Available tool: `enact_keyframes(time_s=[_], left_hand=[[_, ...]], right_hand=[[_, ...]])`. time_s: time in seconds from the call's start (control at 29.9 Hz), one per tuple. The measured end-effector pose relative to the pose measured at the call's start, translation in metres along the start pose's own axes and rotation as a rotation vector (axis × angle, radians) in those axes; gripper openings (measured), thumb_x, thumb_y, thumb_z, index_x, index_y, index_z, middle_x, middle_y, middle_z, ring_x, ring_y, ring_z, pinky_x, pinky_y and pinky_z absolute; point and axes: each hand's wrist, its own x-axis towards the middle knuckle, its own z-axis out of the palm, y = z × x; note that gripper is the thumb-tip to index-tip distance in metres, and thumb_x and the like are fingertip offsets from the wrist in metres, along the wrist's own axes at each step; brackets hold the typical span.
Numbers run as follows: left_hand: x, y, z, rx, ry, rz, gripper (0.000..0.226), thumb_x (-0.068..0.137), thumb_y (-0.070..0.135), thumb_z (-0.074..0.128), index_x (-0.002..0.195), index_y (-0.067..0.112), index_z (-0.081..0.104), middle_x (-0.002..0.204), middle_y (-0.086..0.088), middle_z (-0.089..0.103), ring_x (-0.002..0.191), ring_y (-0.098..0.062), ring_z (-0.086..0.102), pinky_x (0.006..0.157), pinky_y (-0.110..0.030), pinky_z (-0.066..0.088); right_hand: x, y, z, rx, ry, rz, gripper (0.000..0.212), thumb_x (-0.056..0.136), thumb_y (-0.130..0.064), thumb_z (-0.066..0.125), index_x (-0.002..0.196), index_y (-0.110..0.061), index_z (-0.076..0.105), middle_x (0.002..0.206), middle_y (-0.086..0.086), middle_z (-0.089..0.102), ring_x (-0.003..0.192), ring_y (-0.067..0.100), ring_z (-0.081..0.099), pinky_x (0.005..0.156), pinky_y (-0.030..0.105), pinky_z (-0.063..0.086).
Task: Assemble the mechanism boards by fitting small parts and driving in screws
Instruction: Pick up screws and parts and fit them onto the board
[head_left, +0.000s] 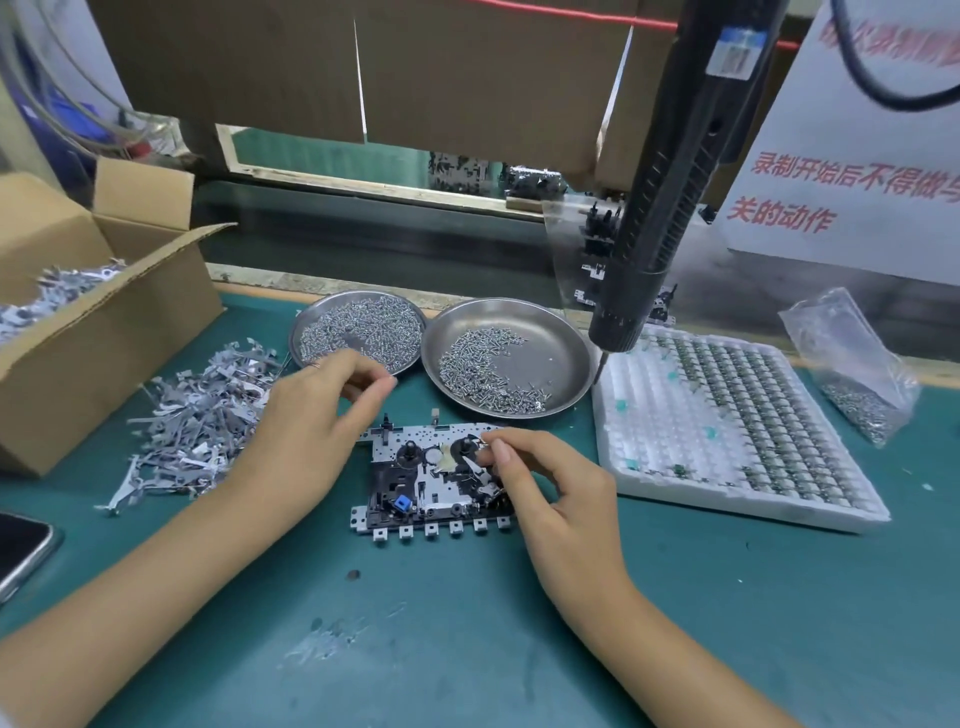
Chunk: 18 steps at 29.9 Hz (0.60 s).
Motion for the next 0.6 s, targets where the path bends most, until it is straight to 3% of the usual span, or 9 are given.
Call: enact_keyframes(time_s=[0.13,0.23,0.4,0.6], left_hand=[[-0.015,0.034,0.008,-0.457,-0.126,-0.090,0.011,0.082,0.034,0.060,0.084,0.025,0.066,0.078,0.007,0.069,0.071,-0.001,0.062,0.067,-0.012,0.046],[-0.024,0.051,0.019,-0.681,-0.177,-0.133,0.014,0.080,0.029,0.059,0.085,0.018,0.067,0.076,0.001,0.068,0.069,-0.001,0.061,0.067,-0.011,0.046],[-0.034,0.061,0.027,-0.871,-0.194,-0.202,0.018,0.078,0.027,0.057,0.082,0.013,0.068,0.073,0.008,0.071,0.069,0.005,0.062,0.064,-0.008,0.046],[-0.037,0.064,0.029,-0.923,-0.209,-0.245,0.023,0.078,0.032,0.054,0.082,0.013,0.068,0.074,0.009,0.071,0.072,0.004,0.063,0.066,-0.009,0.046]], right_hand=[[0.002,-0.003,-0.001,0.193,-0.044,0.026,0.016,0.084,-0.015,0.069,0.099,-0.021,0.072,0.091,0.000,0.073,0.088,0.015,0.068,0.080,0.025,0.052],[0.004,-0.004,-0.002,0.271,-0.001,-0.028,0.021,0.077,-0.010,0.073,0.096,-0.018,0.075,0.088,-0.001,0.072,0.084,0.016,0.068,0.077,0.024,0.051],[0.005,-0.003,-0.003,0.211,0.089,-0.164,0.020,0.074,-0.003,0.074,0.088,-0.018,0.075,0.084,-0.010,0.069,0.080,0.010,0.065,0.071,0.023,0.050],[0.002,-0.002,-0.001,0.021,0.125,-0.394,0.019,0.079,0.005,0.067,0.095,-0.004,0.072,0.088,-0.001,0.067,0.084,0.006,0.064,0.075,0.018,0.050]])
